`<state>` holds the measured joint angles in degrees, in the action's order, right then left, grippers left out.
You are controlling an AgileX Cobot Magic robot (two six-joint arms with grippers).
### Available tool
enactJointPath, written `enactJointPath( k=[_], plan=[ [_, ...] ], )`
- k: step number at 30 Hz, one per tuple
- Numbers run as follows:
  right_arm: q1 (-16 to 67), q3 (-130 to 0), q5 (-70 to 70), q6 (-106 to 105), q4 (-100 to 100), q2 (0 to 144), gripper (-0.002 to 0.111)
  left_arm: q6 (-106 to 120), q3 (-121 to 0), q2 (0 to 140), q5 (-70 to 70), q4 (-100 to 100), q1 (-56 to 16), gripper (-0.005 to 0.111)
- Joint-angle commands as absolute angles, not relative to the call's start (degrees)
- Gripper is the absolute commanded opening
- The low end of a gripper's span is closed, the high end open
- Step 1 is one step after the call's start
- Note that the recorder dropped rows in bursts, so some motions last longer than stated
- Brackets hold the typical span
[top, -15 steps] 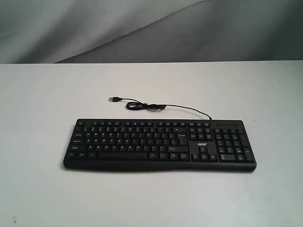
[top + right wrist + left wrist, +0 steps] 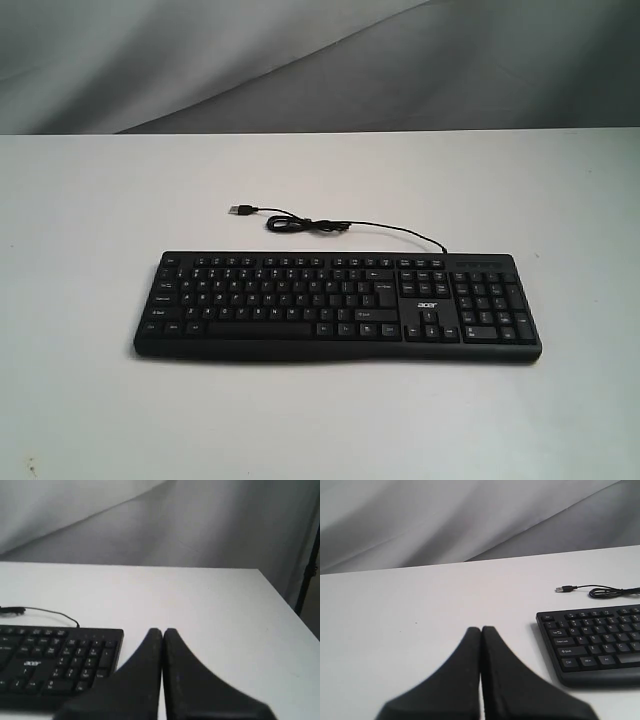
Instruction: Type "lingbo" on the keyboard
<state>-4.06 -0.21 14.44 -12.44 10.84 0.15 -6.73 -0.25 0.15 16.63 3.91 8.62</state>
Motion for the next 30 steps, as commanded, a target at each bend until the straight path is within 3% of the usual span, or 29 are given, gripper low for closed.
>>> enactJointPath(
  k=[1, 11, 22, 30],
  plan=[
    [-4.07, 0.0, 11.39, -12.82, 12.24, 0.0, 0.0, -6.96, 0.0, 0.0, 16.36, 3.45, 8.73, 0.001],
    [-4.07, 0.0, 9.37, -12.82, 12.53, 0.0, 0.0, -6.96, 0.0, 0.0, 16.36, 3.45, 8.73, 0.001],
    [-4.07, 0.0, -10.3, -10.98, 18.74, 0.0, 0.0, -6.96, 0.0, 0.0, 16.36, 3.45, 8.73, 0.001],
    [-4.07, -11.32, -1.77, -10.0, 18.83, 0.46, 0.0, -6.96, 0.0, 0.0, 16.36, 3.45, 8.73, 0.001]
  ],
)
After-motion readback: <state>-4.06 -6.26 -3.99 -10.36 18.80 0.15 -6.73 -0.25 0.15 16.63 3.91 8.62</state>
